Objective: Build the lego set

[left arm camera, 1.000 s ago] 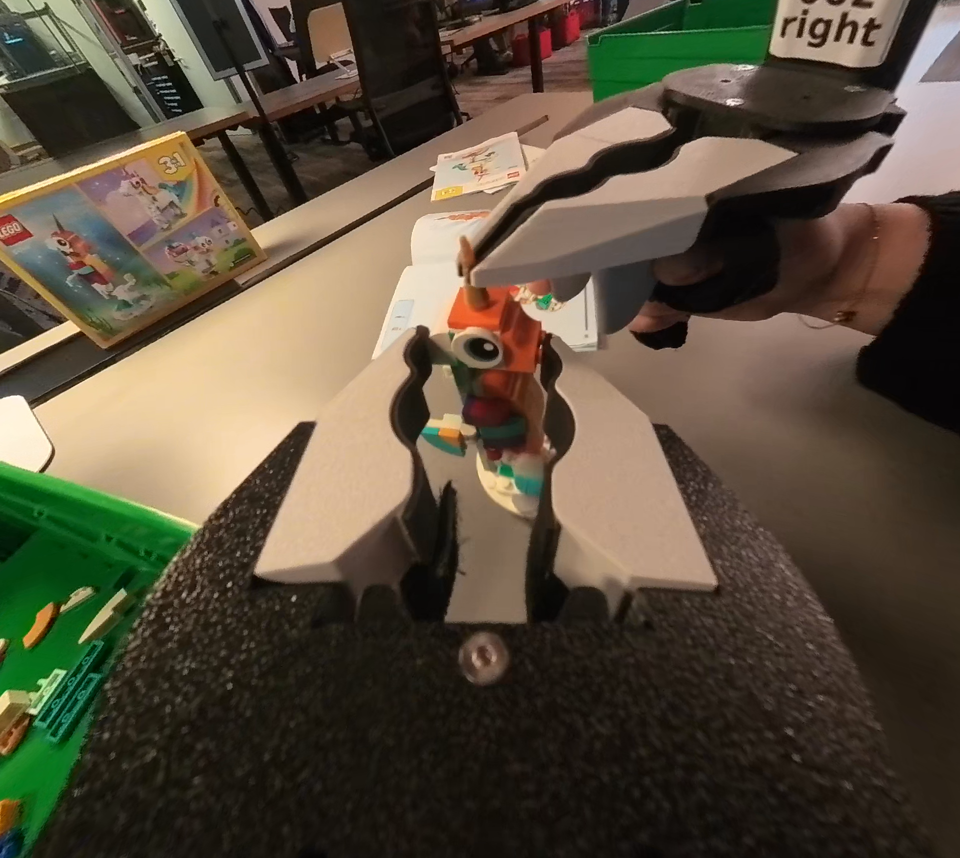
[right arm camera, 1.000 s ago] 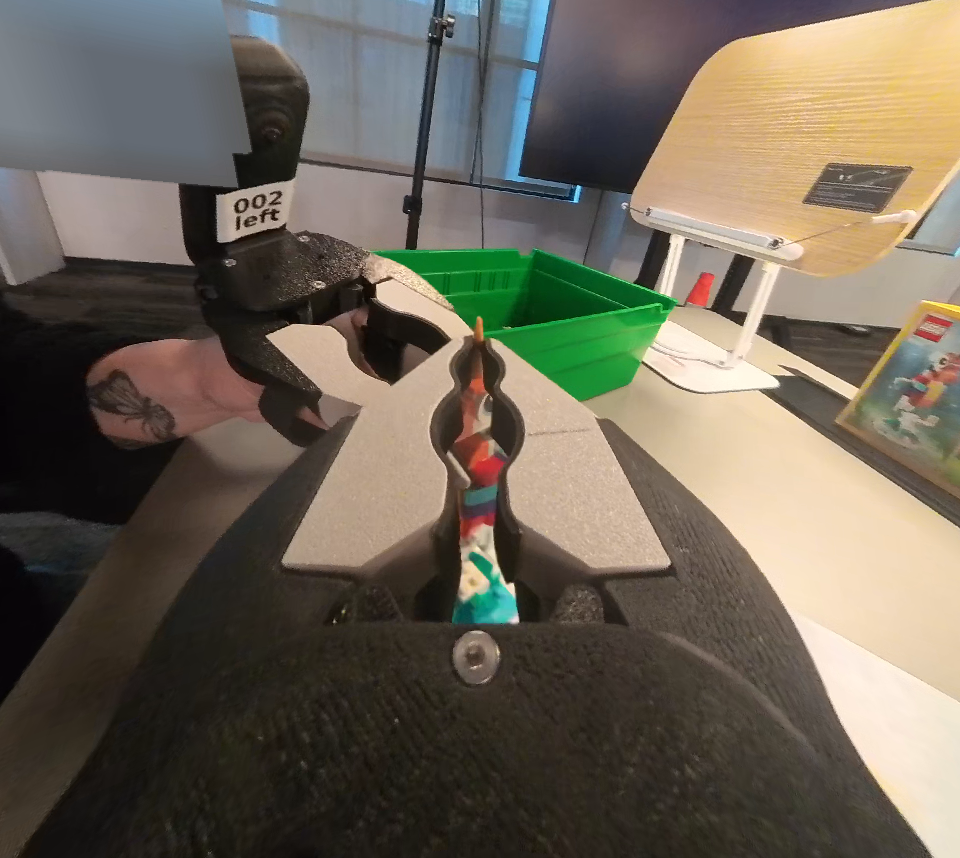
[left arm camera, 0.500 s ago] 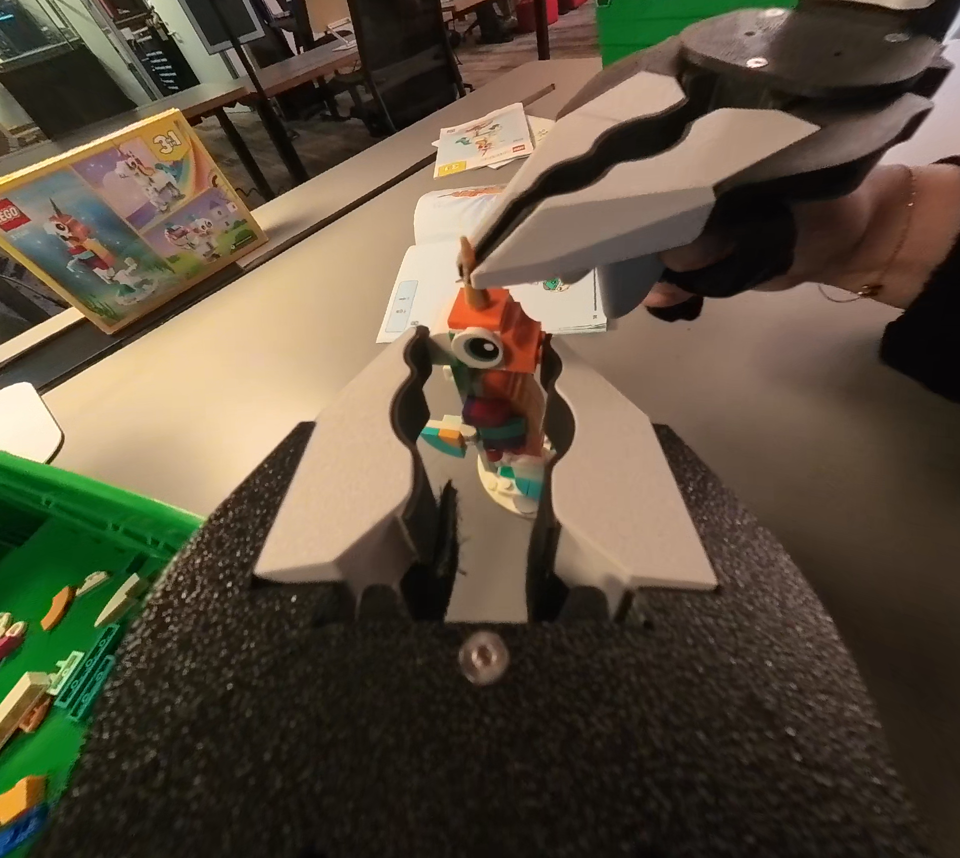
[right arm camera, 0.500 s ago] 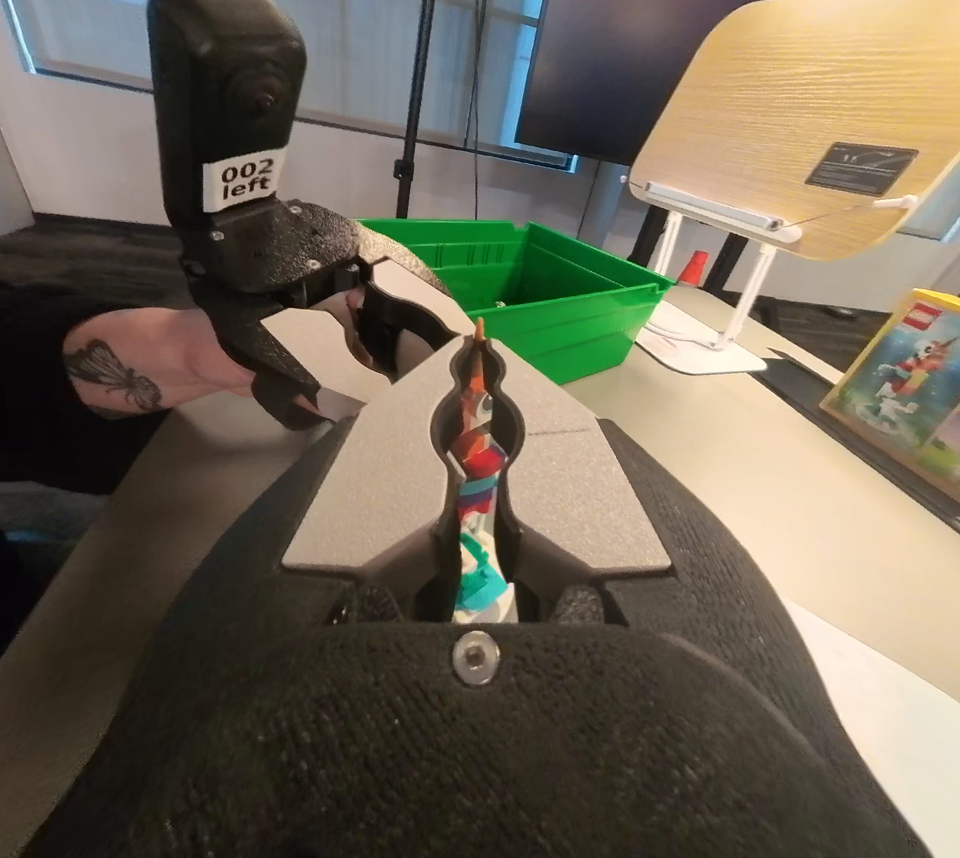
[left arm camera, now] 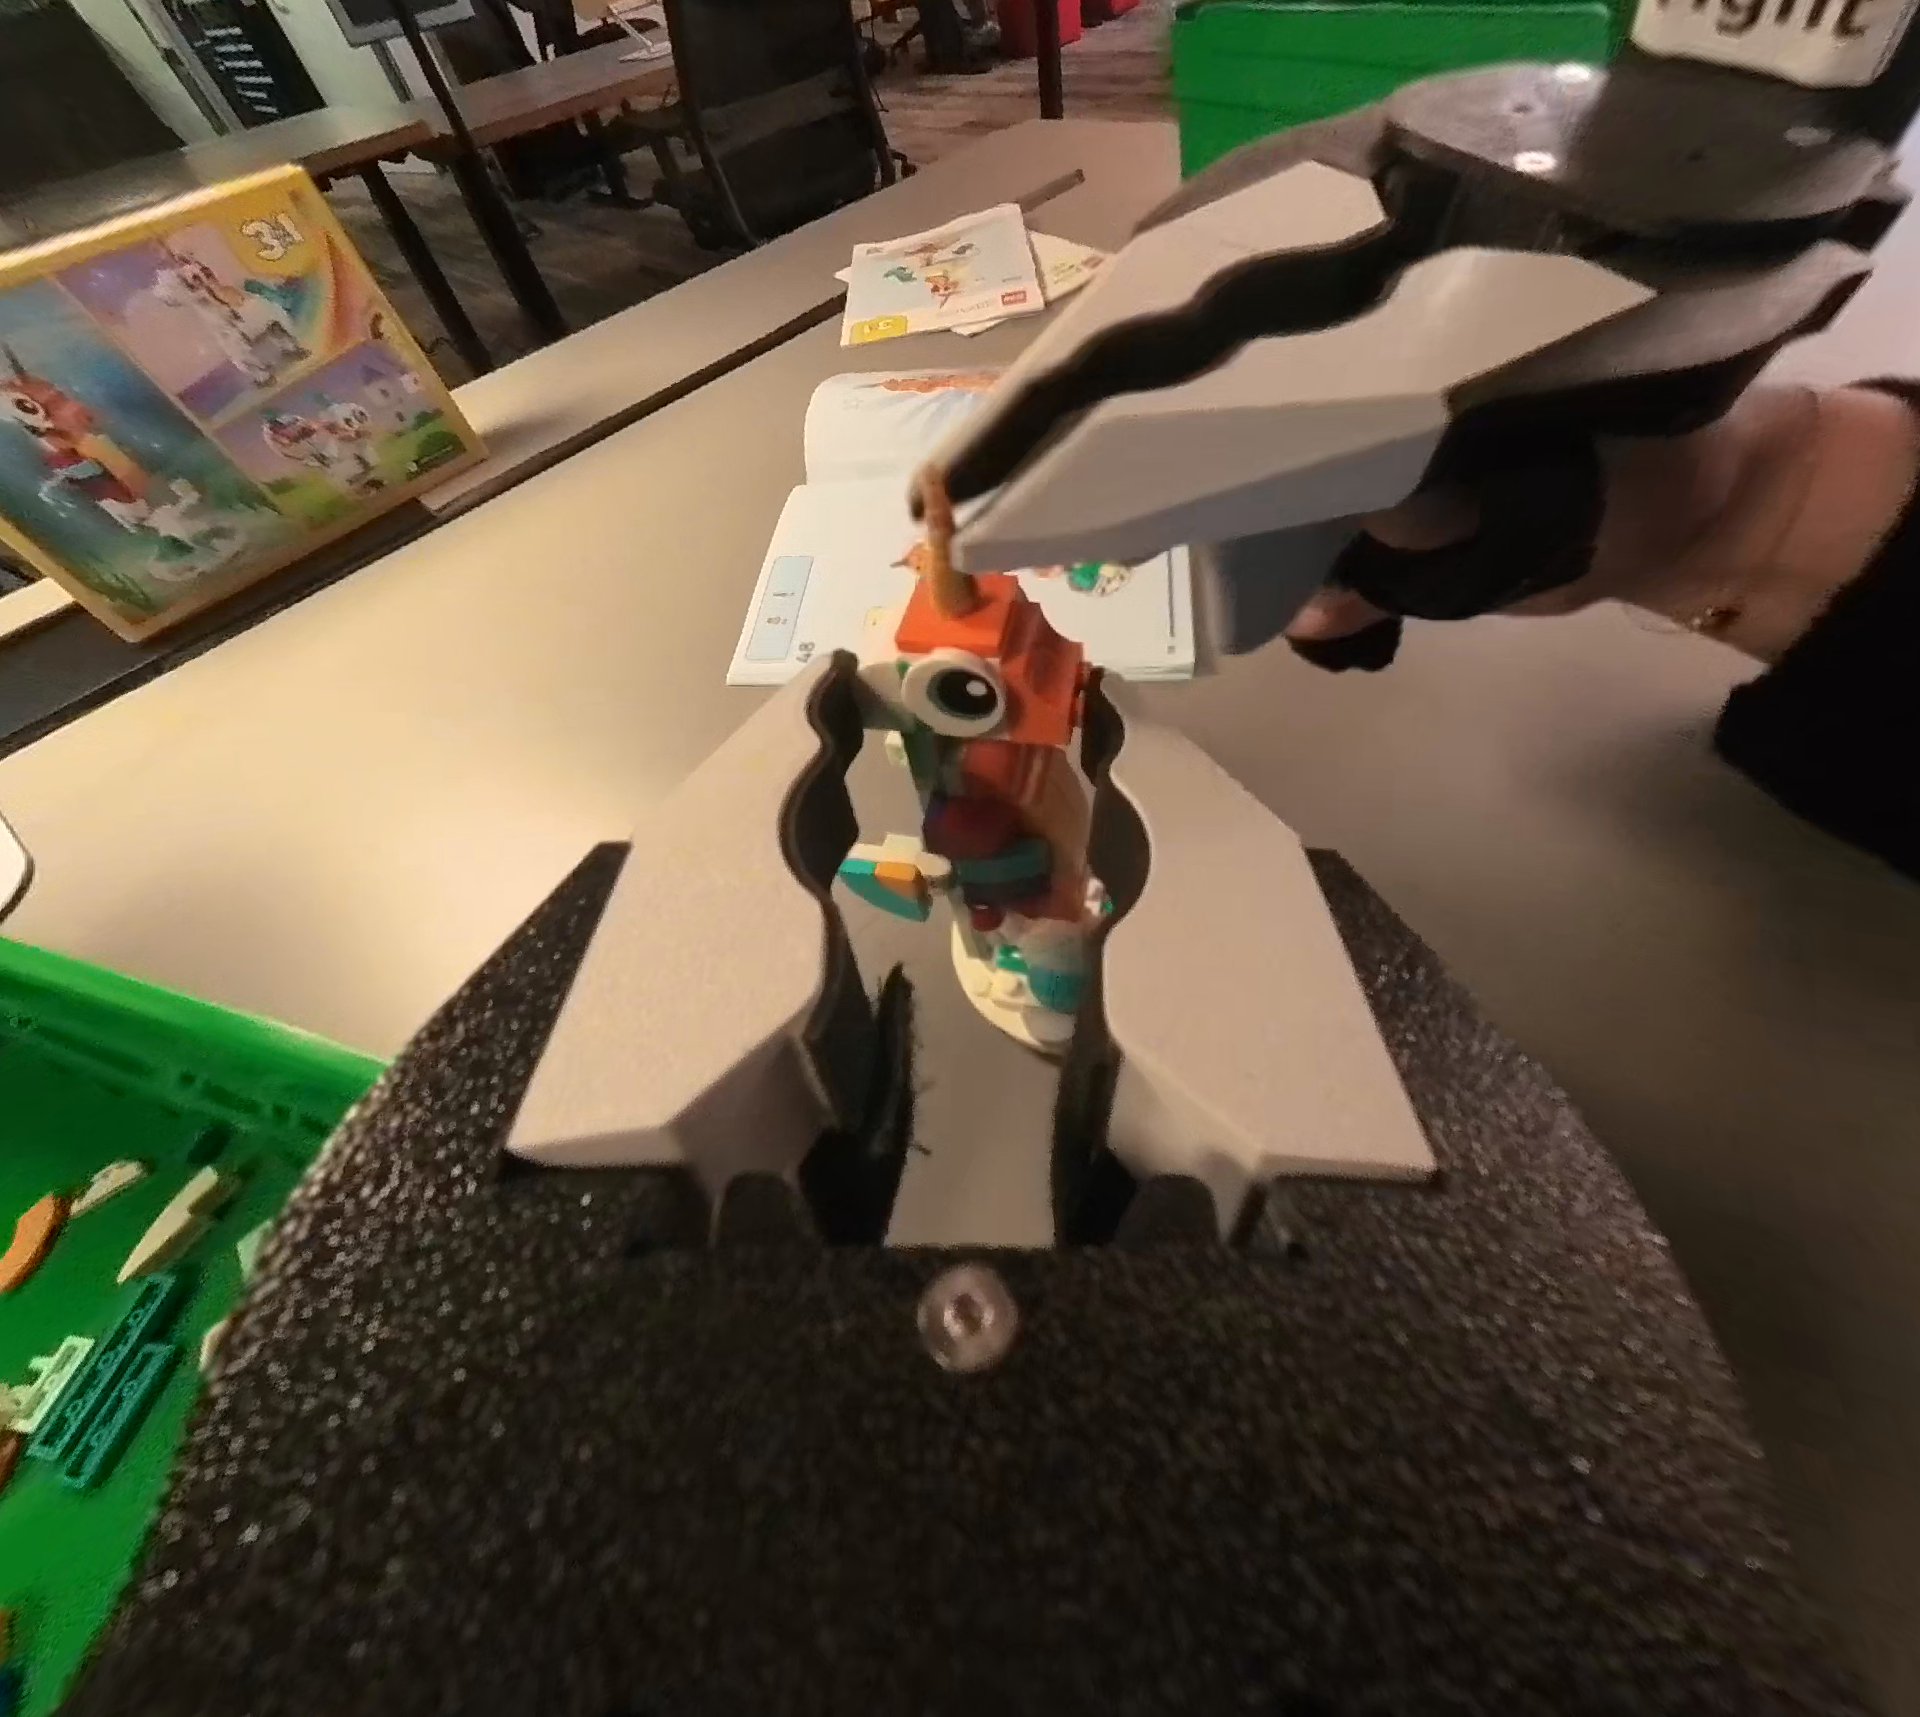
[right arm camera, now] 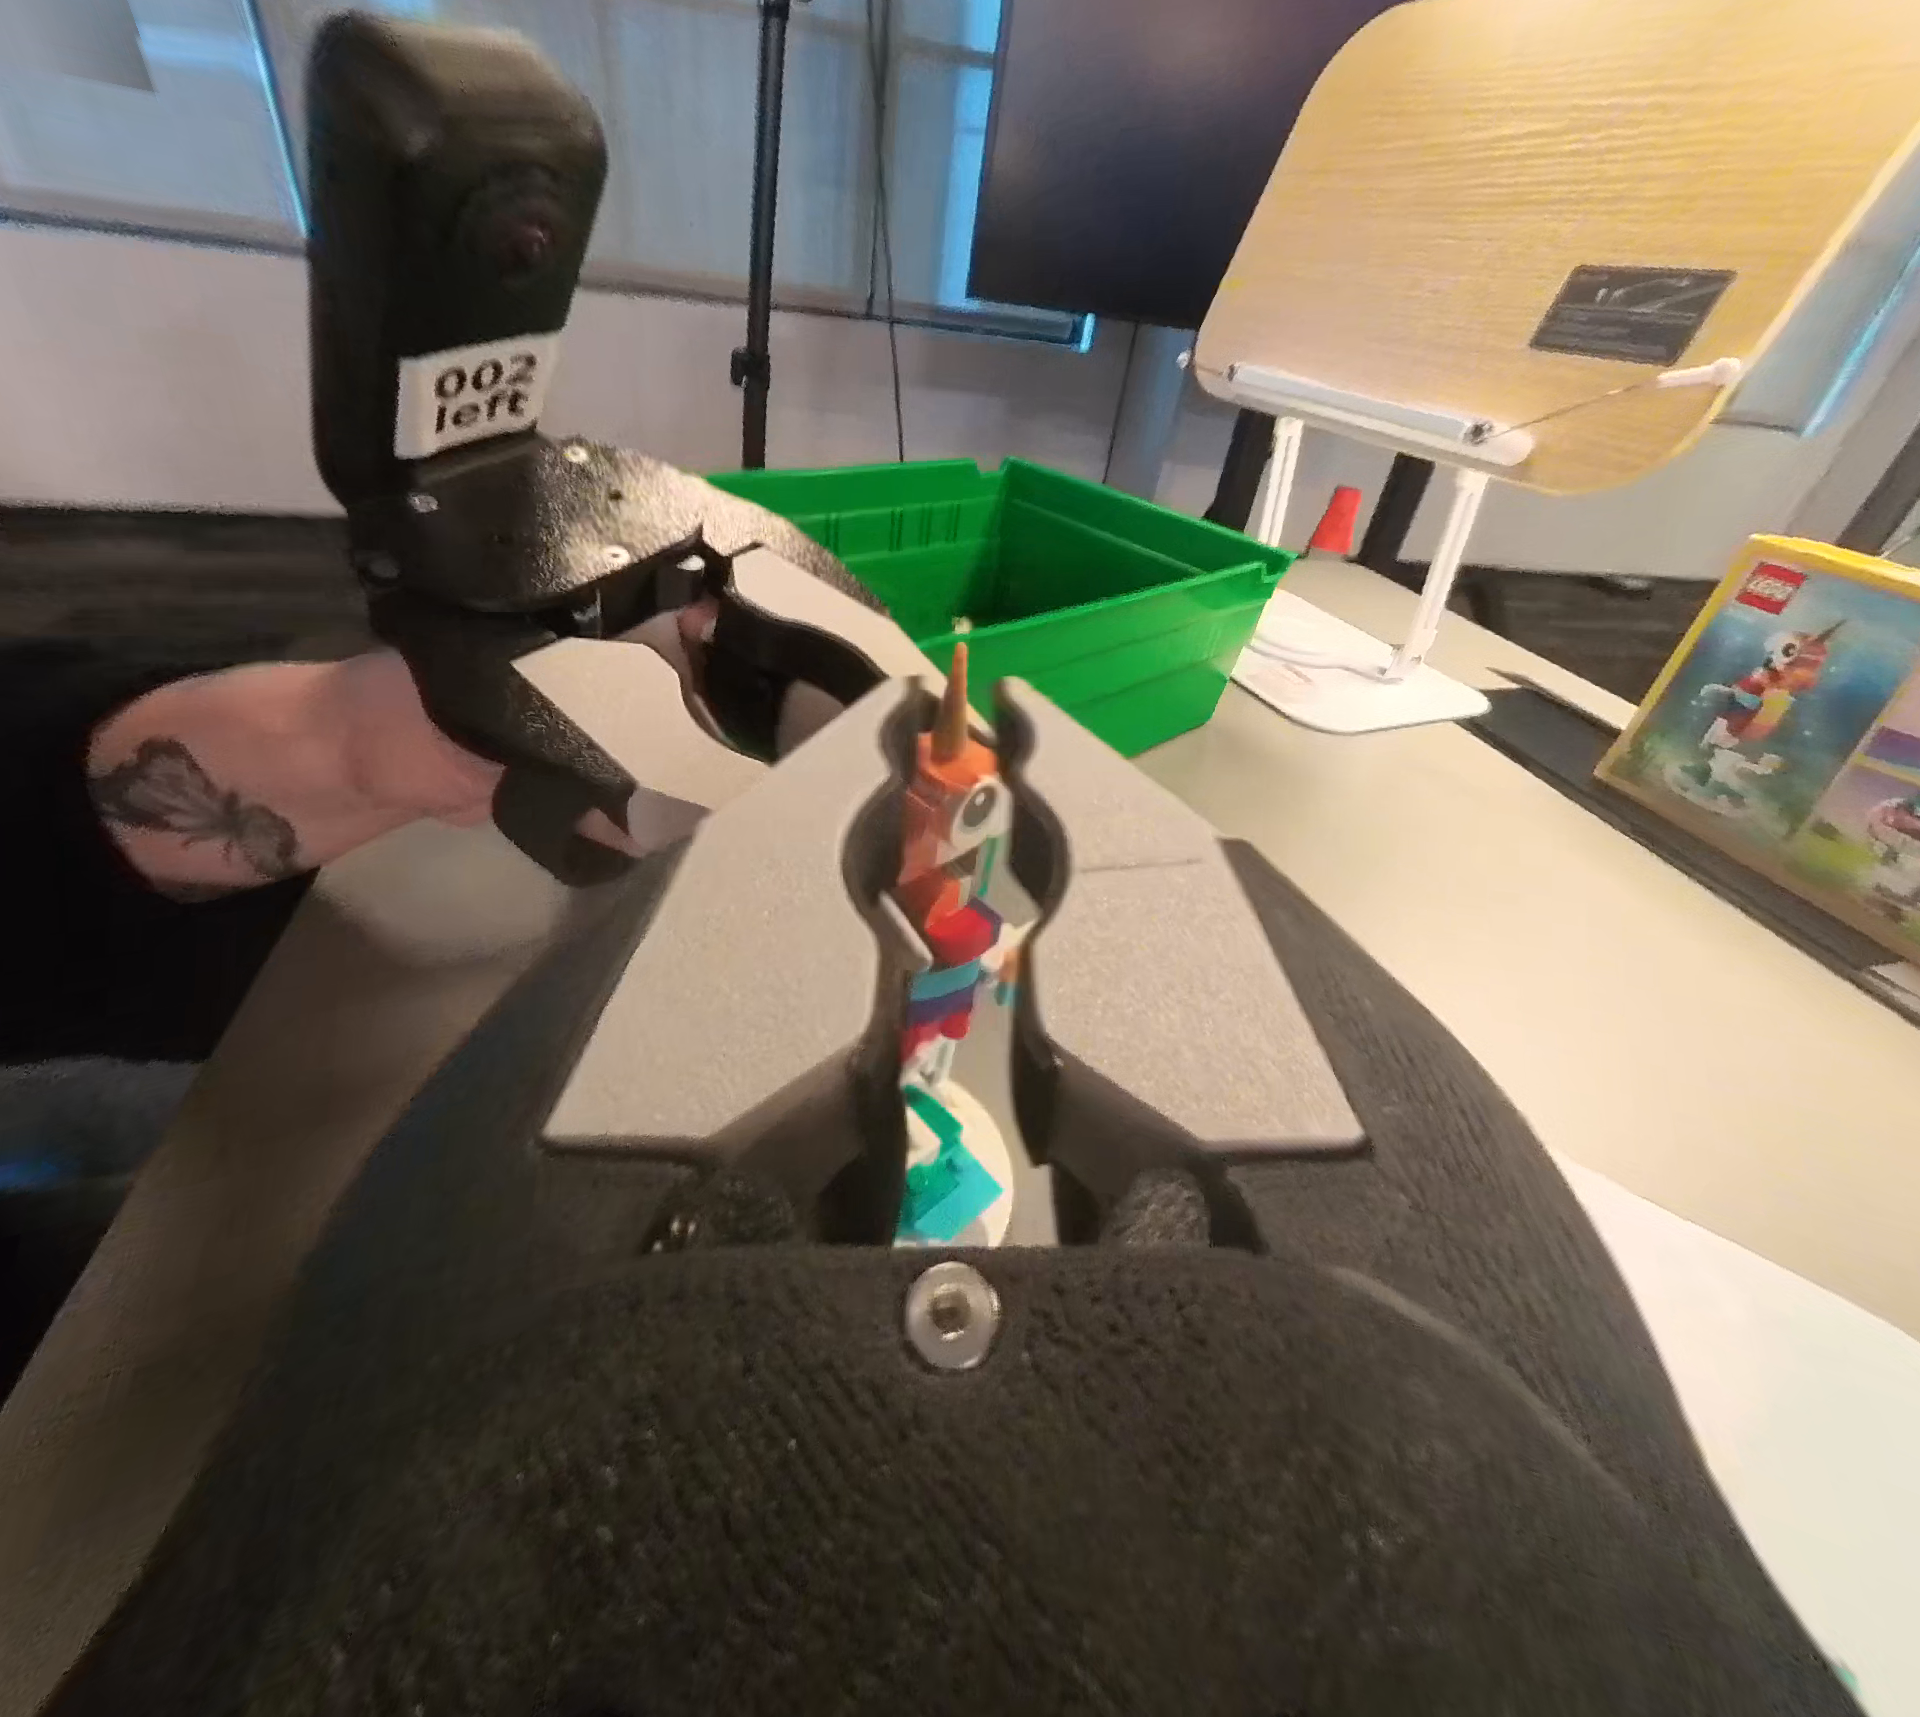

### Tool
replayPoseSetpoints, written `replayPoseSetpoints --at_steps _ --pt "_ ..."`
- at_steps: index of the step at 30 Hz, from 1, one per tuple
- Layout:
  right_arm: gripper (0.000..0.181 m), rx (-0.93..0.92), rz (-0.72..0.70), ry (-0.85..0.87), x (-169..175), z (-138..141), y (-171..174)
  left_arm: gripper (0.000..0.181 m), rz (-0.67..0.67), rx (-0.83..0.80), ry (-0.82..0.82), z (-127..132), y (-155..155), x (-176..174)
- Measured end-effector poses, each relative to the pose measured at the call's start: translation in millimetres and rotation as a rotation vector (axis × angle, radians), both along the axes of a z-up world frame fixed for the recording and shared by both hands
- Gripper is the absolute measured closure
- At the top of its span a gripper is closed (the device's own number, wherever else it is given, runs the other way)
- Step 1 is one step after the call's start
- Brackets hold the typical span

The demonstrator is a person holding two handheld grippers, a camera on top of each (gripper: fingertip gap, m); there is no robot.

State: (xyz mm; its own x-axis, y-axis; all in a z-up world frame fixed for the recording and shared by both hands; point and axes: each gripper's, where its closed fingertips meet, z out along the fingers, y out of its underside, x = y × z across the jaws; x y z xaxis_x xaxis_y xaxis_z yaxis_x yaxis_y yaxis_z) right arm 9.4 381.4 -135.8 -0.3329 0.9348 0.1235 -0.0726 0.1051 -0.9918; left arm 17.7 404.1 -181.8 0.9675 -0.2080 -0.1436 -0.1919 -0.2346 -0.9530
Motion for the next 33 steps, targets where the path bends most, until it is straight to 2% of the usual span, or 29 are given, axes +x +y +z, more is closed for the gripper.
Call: replayPoseSetpoints --at_steps 2,4,8,14,16,19,24,29,33 --pt "0.150 -0.042 -0.013 0.066 5.0 12.8 4.6 0.142 0.005 0.001 -0.016 4.6 0.4 -5.9" --pt "0.151 -0.053 -0.021 0.129 13.2 25.6 10.9 0.142 -0.002 0.004 -0.056 10.8 0.5 -11.6" --pt "0.148 0.005 -0.086 0.261 30.3 44.0 23.9 0.141 -0.114 -0.002 -0.210 28.9 -2.4 -7.0" --pt "0.149 0.052 -0.199 0.476 64.6 76.7 45.6 0.141 -0.457 0.003 -0.580 81.6 -24.8 13.6" --pt "0.148 0.076 -0.189 0.476 70.2 78.6 45.6 0.141 -0.543 -0.019 -0.676 93.9 -31.2 15.9" --pt "0.142 0.205 -0.145 0.432 73.0 74.5 34.4 0.141 -0.619 -0.043 -0.707 102.7 -36.5 20.2" --pt "0.118 0.454 -0.013 0.298 70.2 67.7 7.4 0.141 -0.742 -0.099 -0.759 111.7 -41.3 36.3" --pt "0.086 0.654 0.133 0.195 69.8 78.3 -20.4 0.141 -0.810 -0.152 -0.730 111.9 -42.8 52.0" --pt "0.081 0.838 0.177 0.127 65.9 78.3 -30.1 0.141 -0.855 -0.165 -0.697 114.0 -45.7 62.2"
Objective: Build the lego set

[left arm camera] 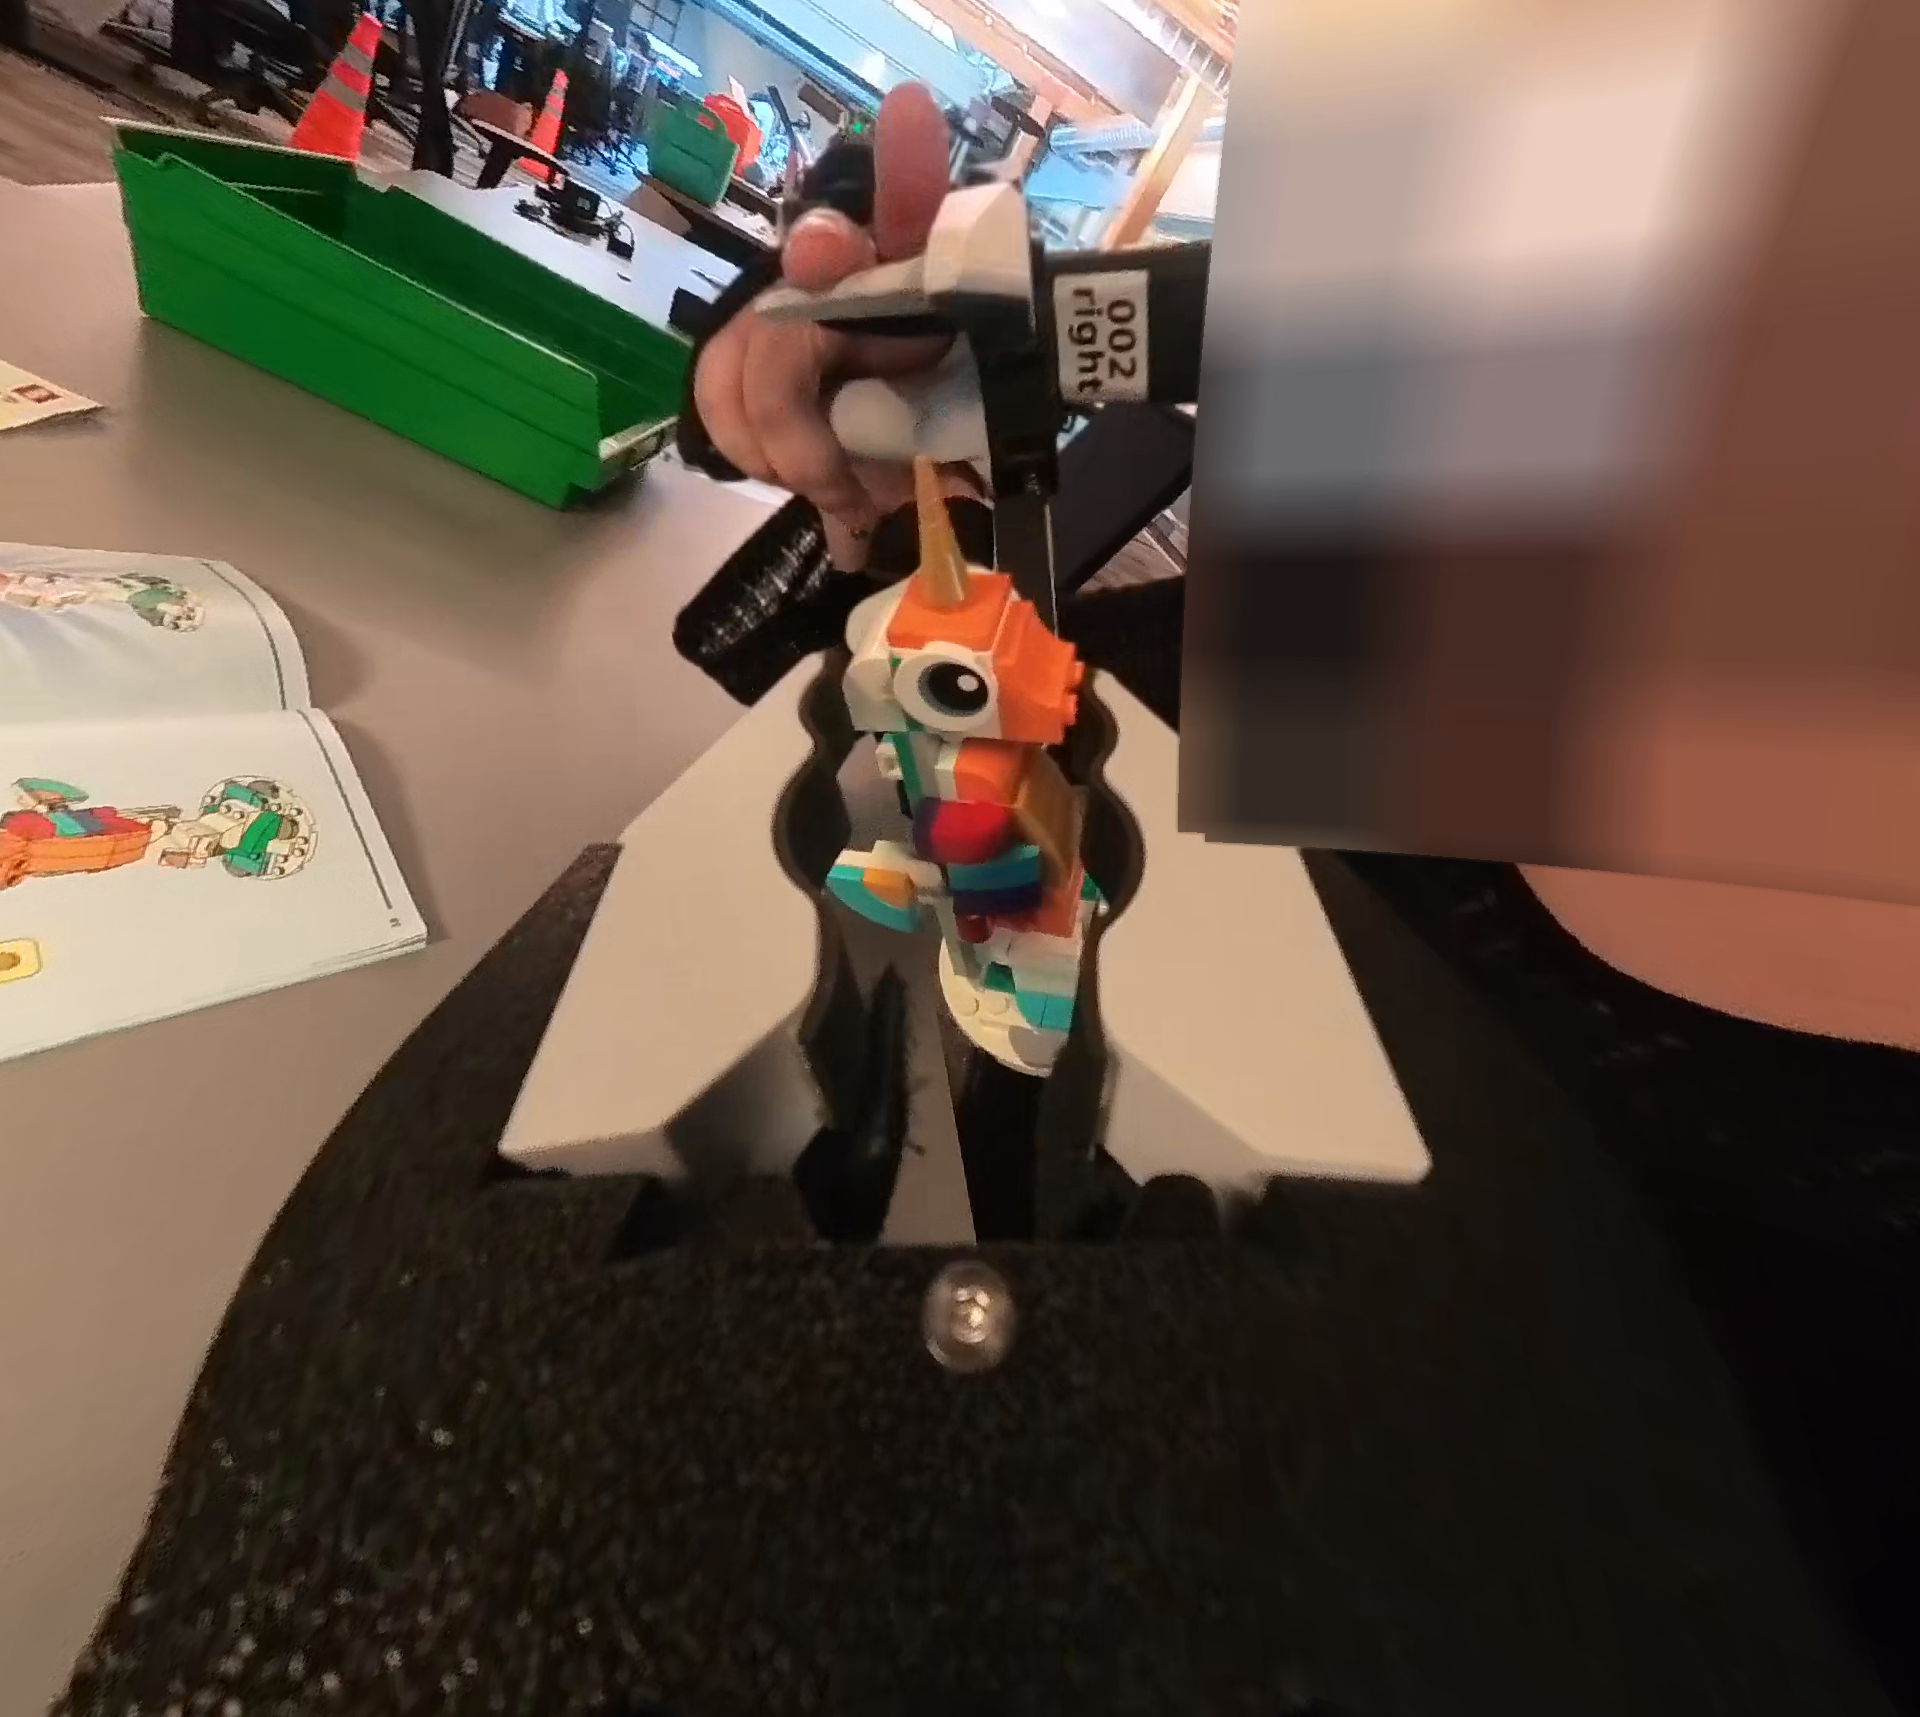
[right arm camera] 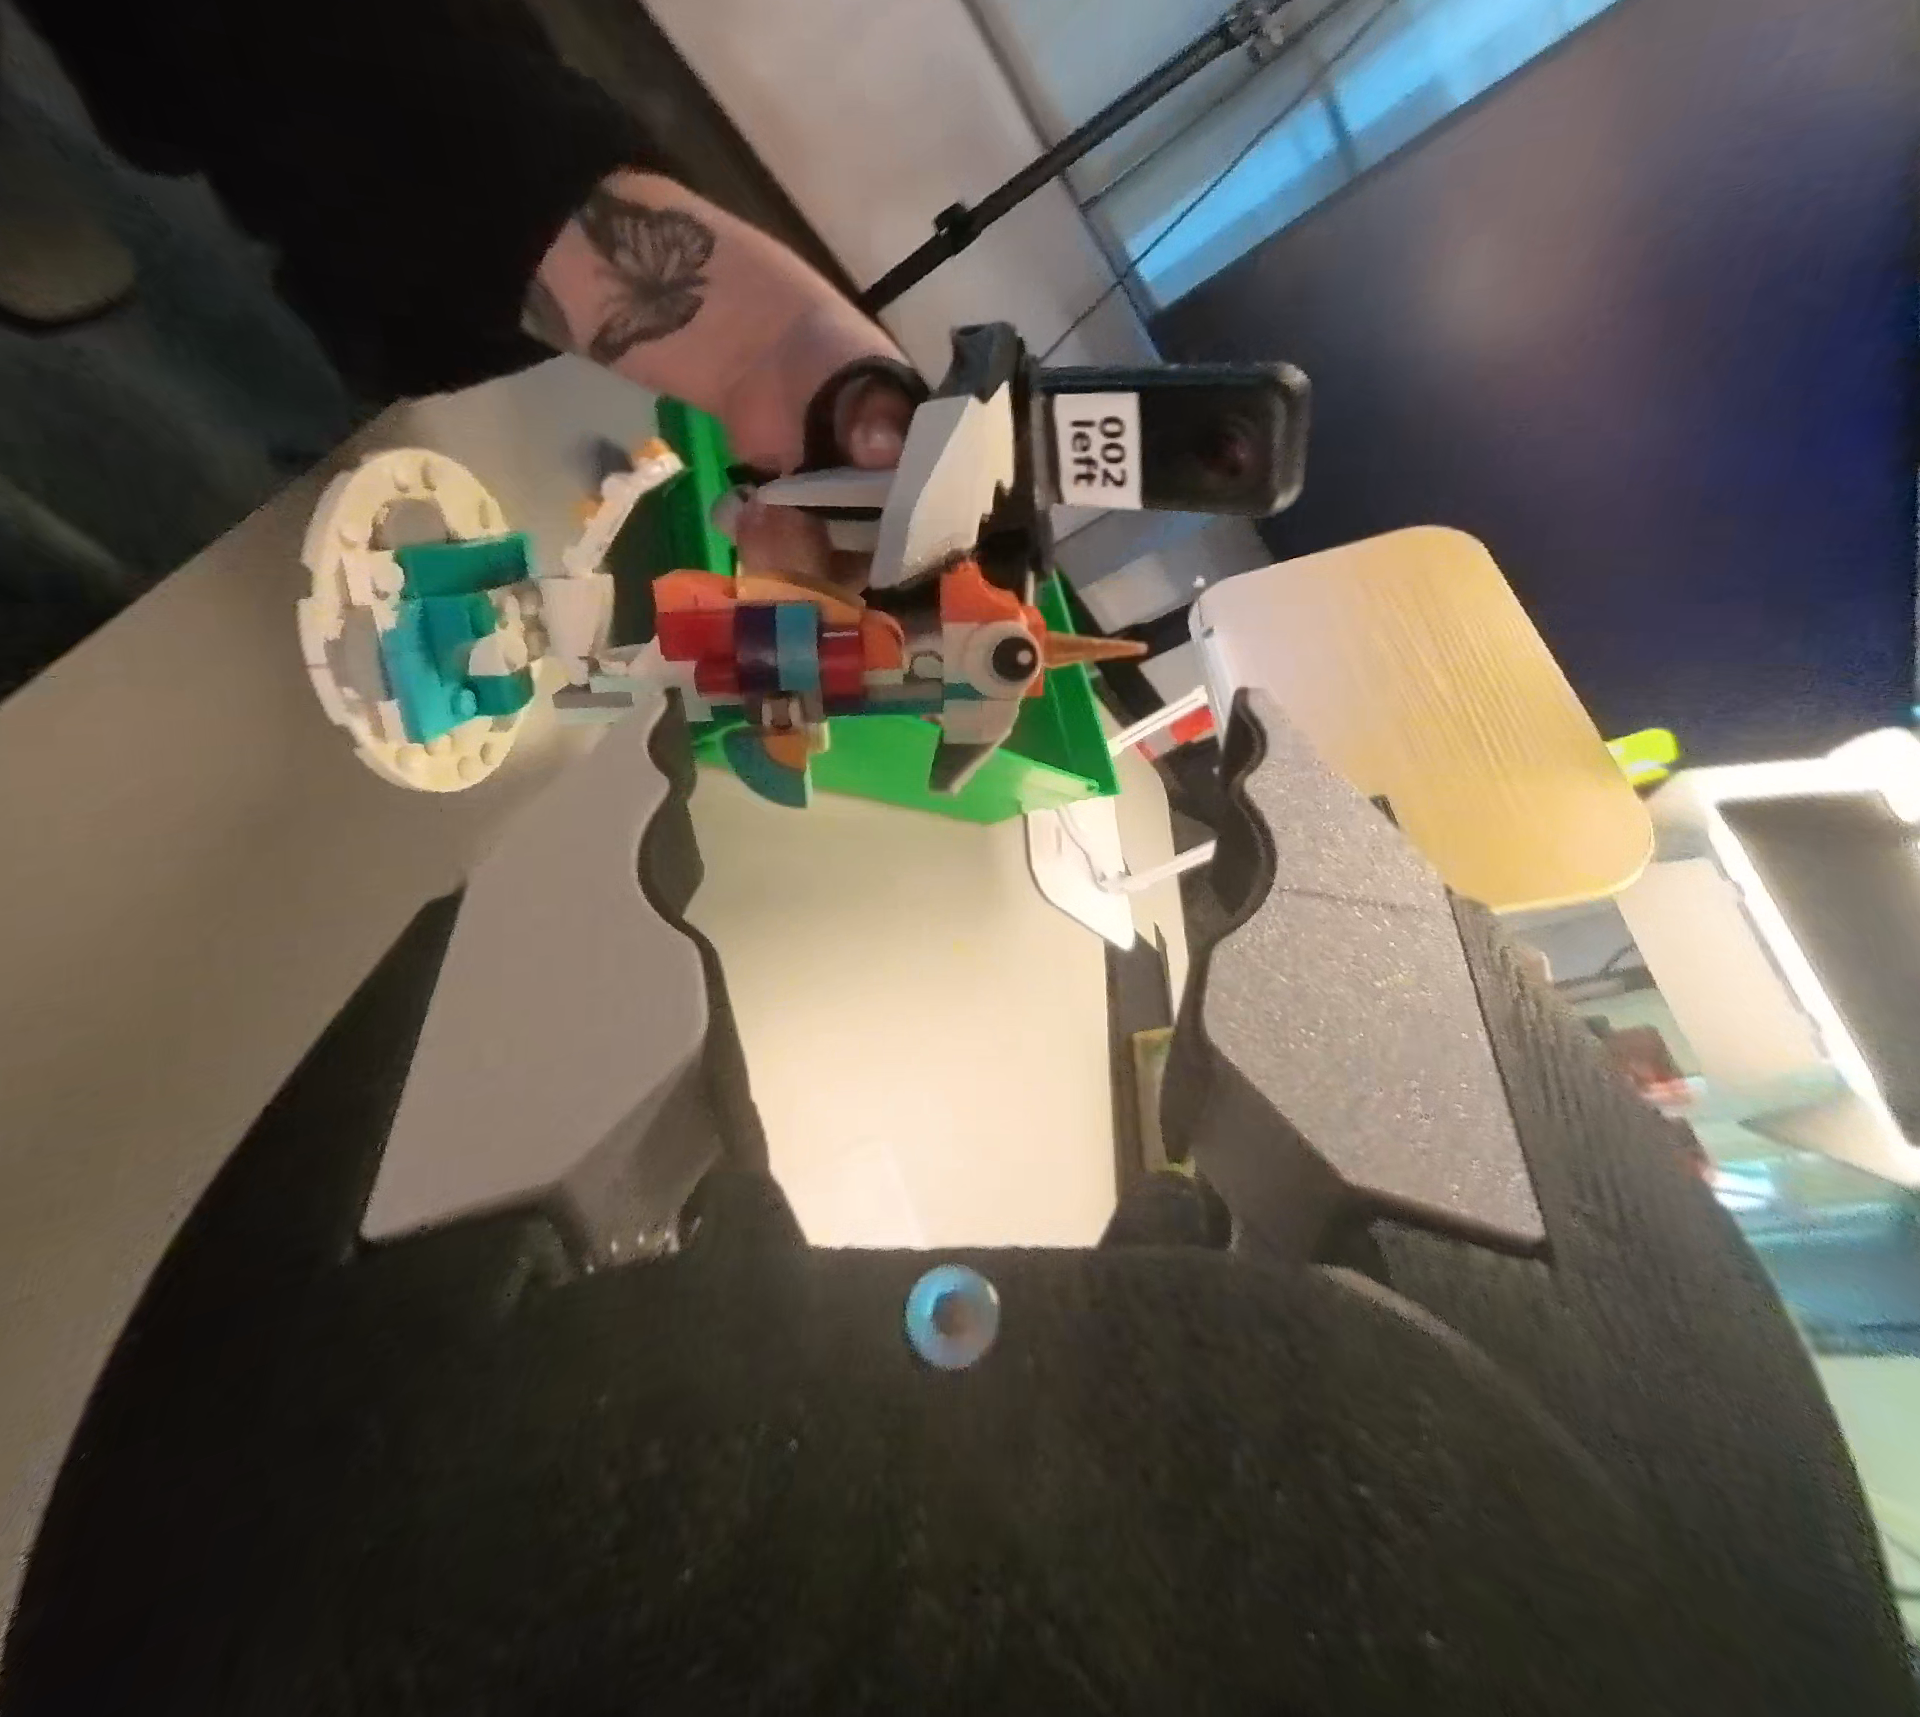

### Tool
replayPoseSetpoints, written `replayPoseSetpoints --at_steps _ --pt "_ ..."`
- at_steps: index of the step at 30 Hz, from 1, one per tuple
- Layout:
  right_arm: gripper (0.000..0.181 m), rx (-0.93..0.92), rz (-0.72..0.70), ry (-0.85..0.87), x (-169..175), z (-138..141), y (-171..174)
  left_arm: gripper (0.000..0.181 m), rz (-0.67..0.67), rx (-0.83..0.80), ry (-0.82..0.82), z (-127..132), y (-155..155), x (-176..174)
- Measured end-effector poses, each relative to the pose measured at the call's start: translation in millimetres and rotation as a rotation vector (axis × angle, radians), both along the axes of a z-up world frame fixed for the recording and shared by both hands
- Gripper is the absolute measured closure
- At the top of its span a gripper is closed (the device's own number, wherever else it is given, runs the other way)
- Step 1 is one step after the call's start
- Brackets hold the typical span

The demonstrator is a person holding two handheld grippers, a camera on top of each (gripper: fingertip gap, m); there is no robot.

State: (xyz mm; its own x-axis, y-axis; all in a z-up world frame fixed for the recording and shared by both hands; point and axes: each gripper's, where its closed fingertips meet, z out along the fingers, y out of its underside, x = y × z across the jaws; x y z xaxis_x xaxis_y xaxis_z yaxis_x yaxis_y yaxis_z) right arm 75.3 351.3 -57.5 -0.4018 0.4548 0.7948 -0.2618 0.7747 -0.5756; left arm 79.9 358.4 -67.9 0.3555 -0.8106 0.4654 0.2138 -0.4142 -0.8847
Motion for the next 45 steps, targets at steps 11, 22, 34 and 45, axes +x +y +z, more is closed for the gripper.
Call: replayPoseSetpoints --at_steps 11,22,34,45 --pt "0.081 -0.053 0.131 -0.146 11.4 8.4 -19.2 0.142 -0.068 0.007 0.033 3.6 -7.0 19.7" --pt "0.095 -0.407 -0.128 0.044 23.2 13.4 85.2 0.141 0.422 0.055 0.282 -30.1 50.1 -27.7" --pt "0.111 -0.722 -0.829 0.591 104.9 -37.3 309.9 0.141 0.906 0.024 0.685 -89.0 116.2 -79.3" --pt "0.120 -0.651 -0.845 0.493 102.4 -83.5 322.3 0.141 1.061 -0.038 0.784 -99.5 112.6 -103.6"
